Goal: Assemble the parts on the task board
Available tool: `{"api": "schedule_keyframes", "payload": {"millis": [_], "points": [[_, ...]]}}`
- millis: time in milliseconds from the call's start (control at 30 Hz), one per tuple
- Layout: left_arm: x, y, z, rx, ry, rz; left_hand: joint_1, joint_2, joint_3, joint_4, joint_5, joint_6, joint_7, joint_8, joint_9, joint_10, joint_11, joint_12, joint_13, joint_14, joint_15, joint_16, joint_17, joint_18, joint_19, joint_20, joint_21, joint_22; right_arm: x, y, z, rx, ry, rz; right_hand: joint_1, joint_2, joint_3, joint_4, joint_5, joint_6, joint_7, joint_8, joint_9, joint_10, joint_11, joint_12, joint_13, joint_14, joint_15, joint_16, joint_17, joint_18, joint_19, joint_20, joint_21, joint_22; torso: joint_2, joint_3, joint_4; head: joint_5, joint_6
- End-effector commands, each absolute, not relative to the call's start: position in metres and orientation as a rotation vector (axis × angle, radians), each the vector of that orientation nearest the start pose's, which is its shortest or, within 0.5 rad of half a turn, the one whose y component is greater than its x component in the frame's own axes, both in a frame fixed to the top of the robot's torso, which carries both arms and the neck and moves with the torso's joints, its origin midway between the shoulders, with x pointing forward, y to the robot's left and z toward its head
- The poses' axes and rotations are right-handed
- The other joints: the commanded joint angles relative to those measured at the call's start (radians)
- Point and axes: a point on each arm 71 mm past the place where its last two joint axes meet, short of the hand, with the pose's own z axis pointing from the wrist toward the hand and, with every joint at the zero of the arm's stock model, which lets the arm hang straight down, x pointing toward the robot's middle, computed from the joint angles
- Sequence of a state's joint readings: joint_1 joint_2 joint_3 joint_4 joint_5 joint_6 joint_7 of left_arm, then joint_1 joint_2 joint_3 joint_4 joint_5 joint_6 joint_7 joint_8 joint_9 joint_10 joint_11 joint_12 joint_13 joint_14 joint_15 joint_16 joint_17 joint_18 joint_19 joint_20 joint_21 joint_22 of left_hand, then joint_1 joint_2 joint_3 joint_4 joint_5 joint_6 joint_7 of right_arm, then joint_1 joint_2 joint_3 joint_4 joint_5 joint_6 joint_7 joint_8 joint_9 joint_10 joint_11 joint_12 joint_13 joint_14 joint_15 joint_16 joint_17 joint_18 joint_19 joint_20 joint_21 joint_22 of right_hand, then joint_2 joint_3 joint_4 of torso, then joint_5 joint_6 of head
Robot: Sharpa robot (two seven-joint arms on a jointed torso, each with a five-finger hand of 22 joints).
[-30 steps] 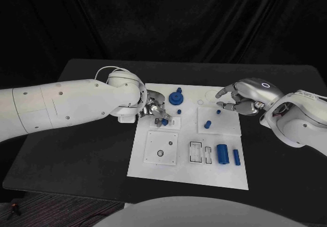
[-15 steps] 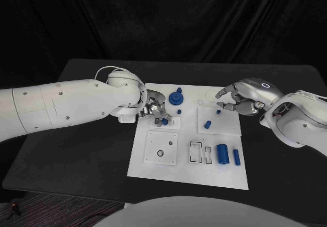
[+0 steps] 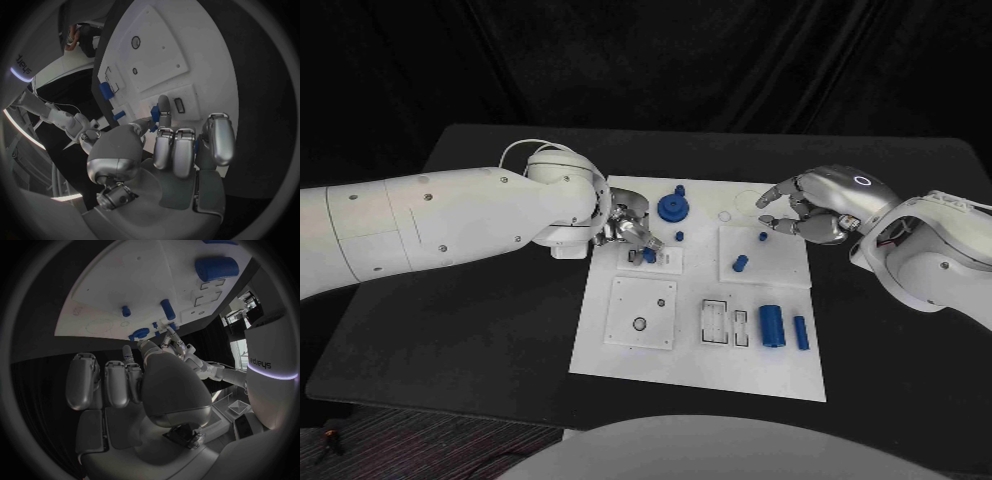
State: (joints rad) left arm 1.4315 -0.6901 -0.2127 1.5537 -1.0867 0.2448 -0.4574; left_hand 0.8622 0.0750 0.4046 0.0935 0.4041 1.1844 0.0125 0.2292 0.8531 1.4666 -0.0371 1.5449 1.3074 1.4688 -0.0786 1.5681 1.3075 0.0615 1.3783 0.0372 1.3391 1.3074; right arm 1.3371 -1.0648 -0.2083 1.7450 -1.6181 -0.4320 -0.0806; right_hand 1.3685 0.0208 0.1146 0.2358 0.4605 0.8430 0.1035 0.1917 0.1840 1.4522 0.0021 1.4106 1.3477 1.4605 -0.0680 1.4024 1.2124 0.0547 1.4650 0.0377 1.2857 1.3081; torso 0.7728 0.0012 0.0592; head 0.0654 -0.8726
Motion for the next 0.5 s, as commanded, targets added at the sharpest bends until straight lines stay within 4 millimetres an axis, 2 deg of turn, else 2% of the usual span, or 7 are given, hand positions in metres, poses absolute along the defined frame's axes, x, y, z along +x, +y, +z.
{"api": "schedule_keyframes", "payload": {"millis": [33,333,500], "points": [[0.4769,0.1332,-0.1782,0.217,2.322,-0.488,0.004,0.001,0.004,-0.003,0.007,-0.006,0.002,-0.004,0.0,0.076,-0.009,-0.006,0.234,0.102,-0.007,0.003,0.263,0.005,0.001,-0.008,-0.002,0.129,0.4366,-0.2388,-0.1591,-0.337,1.535,0.563,0.011,0.0,0.006,0.0,0.005,0.009,0.001,-0.005,-0.001,-0.008,-0.002,-0.006,-0.001,0.049,0.0,-0.005,-0.001,0.008,0.002,0.004,-0.006,0.179,0.0,0.0002,-0.0011,0.0,0.0],[0.4774,0.133,-0.1781,0.212,2.319,-0.486,-0.001,0.001,0.006,-0.002,0.007,-0.01,0.004,-0.008,-0.002,0.073,-0.008,-0.009,0.231,0.102,-0.007,0.003,0.263,0.006,0.001,-0.008,-0.003,0.129,0.4366,-0.2388,-0.1593,-0.336,1.537,0.562,0.012,0.0,0.007,-0.001,0.006,0.009,0.001,-0.005,-0.002,-0.01,-0.002,-0.008,-0.004,0.048,0.0,-0.006,-0.002,0.008,0.002,0.004,-0.006,0.179,0.0,0.0006,0.0,0.0,0.0],[0.4768,0.1324,-0.1786,0.22,2.326,-0.483,-0.011,-0.001,0.009,0.002,-0.005,-0.018,0.007,-0.016,-0.006,0.069,-0.005,-0.014,0.227,0.102,-0.005,0.003,0.263,0.006,-0.001,-0.007,-0.007,0.128,0.4366,-0.2388,-0.1594,-0.336,1.538,0.561,0.012,-0.001,0.007,-0.001,0.005,0.009,0.002,-0.005,-0.002,-0.011,-0.002,-0.011,-0.007,0.048,0.0,-0.006,-0.002,0.008,0.001,0.004,-0.007,0.179,-0.001,0.0005,0.0,0.001,0.0]]}}
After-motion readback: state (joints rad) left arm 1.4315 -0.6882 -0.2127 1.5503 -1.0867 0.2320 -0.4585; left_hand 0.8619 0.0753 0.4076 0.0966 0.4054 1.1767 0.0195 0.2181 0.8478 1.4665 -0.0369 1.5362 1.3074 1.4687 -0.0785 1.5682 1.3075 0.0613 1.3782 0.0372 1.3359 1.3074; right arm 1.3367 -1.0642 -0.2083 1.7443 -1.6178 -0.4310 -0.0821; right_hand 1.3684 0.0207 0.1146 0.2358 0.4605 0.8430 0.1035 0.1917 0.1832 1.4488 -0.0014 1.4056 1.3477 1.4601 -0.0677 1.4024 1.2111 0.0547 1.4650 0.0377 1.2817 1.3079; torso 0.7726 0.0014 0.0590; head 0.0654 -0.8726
